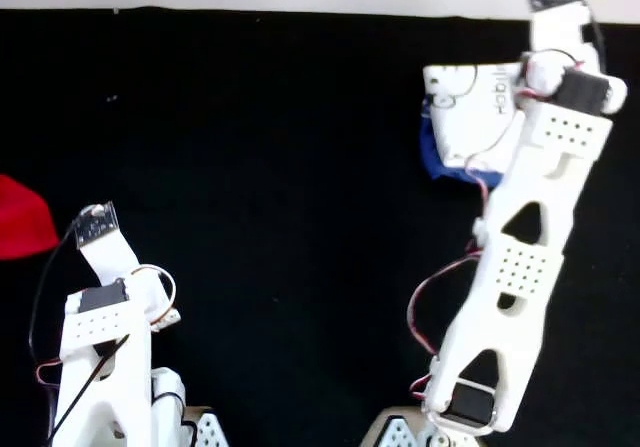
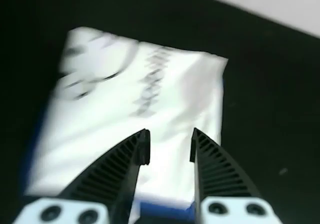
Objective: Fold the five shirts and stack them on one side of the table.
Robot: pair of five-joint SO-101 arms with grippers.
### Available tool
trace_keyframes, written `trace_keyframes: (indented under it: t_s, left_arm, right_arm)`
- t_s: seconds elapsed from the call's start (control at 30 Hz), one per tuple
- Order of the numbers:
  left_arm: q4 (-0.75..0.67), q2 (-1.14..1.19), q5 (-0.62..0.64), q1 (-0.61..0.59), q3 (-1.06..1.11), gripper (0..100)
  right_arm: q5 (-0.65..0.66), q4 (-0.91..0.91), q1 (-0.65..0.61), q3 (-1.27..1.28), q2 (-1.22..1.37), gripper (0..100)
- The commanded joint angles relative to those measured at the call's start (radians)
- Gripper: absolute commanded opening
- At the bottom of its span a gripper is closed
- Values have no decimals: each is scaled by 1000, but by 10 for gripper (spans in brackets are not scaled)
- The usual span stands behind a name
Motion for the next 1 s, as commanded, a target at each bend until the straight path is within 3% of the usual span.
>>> trace_keyframes:
  t_s: [0.0,0.1,0.23,0.47,0.57,0.73,0.97]
  left_arm:
    - [-35,-7,5,-22,-1,20]
    - [-35,-7,5,-22,-1,20]
    - [-35,-7,5,-22,-1,20]
    - [-35,-7,5,-22,-1,20]
    - [-35,-7,5,-22,-1,20]
    - [-35,-7,5,-22,-1,20]
    - [-35,-7,5,-22,1,20]
  right_arm:
    - [-95,90,-73,-116,-179,131]
    - [-270,93,-108,-107,-278,131]
    - [-347,93,-173,77,-509,131]
    - [-434,88,-381,977,-1153,131]
    - [-430,39,-455,1431,-1369,131]
    - [-402,-194,-458,2172,-1656,131]
    - [-109,-622,-452,2970,-2066,131]
